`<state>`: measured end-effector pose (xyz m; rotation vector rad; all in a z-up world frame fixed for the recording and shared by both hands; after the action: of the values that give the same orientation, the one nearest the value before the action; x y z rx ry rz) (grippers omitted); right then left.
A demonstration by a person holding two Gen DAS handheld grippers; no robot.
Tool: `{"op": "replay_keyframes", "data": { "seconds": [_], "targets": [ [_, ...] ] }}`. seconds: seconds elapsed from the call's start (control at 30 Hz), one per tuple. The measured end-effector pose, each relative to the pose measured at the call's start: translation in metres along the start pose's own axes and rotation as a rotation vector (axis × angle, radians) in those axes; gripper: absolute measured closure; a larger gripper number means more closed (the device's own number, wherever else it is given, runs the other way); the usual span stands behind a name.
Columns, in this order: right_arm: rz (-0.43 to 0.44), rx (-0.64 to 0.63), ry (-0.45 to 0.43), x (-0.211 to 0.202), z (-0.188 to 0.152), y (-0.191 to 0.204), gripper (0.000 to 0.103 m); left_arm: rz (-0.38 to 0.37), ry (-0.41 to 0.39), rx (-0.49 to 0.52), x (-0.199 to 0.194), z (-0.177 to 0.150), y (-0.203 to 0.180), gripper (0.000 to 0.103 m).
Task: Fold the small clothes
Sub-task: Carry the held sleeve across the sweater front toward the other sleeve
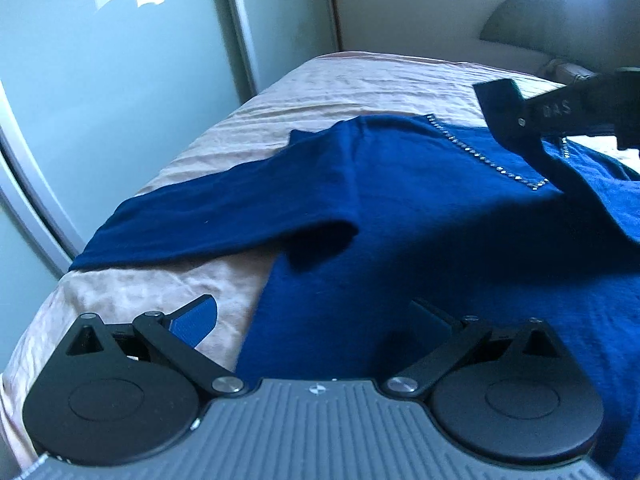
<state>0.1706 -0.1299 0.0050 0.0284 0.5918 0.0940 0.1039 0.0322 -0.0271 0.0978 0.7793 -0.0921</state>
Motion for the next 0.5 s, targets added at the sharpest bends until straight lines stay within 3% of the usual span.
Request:
{"op": "replay_keyframes", "data": {
  "seconds": [0.27,0.5],
  "targets": [
    [0.007,-0.040,0.003,0.020,0.009,0.031,0.092,0.012,0.002,-0.019,0.000,-0.004,0.010,0.001],
    [0.008,0.002,0.035,0.040,0.010,0.039,0.092,0.022,0.006,-0.022,0.000,-0.007,0.011,0.001]
  ]
}}
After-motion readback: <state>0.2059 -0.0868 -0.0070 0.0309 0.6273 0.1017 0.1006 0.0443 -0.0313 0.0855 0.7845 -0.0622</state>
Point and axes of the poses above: each gripper's, at about its wrist camera, not at the fingertips, and x roughly the way its jaws point, y to its left, z to its top, the point moved 1 cm from there along x, roughly the way its jaws point, and after that the axes turned 10 degrees about -z, right-handed, at the moved point
